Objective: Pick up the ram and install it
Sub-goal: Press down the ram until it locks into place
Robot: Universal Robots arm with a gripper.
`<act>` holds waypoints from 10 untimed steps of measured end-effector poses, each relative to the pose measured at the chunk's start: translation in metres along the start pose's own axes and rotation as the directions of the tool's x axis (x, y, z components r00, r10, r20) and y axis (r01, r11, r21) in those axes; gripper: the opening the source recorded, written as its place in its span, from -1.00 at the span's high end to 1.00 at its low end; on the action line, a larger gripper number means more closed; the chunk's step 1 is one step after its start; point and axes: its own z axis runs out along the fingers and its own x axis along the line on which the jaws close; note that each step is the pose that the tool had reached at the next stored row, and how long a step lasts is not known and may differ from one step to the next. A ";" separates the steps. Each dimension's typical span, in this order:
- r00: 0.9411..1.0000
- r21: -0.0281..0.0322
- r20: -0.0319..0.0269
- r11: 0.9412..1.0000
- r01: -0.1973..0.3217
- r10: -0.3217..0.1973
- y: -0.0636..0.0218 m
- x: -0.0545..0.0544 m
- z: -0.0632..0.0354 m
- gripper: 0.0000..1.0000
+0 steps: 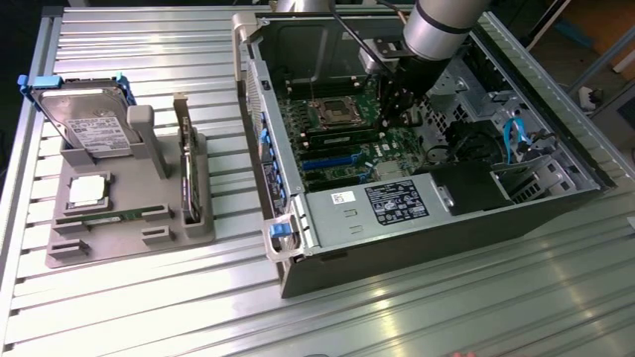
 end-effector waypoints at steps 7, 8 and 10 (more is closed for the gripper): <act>1.000 0.000 0.000 1.000 0.000 0.000 -0.0001 0.000 0.0027 0.79; 1.000 0.000 -0.001 1.000 0.000 0.000 -0.0001 0.000 0.0033 0.79; 1.000 0.000 -0.001 1.000 0.000 0.000 -0.0001 0.000 0.0036 0.79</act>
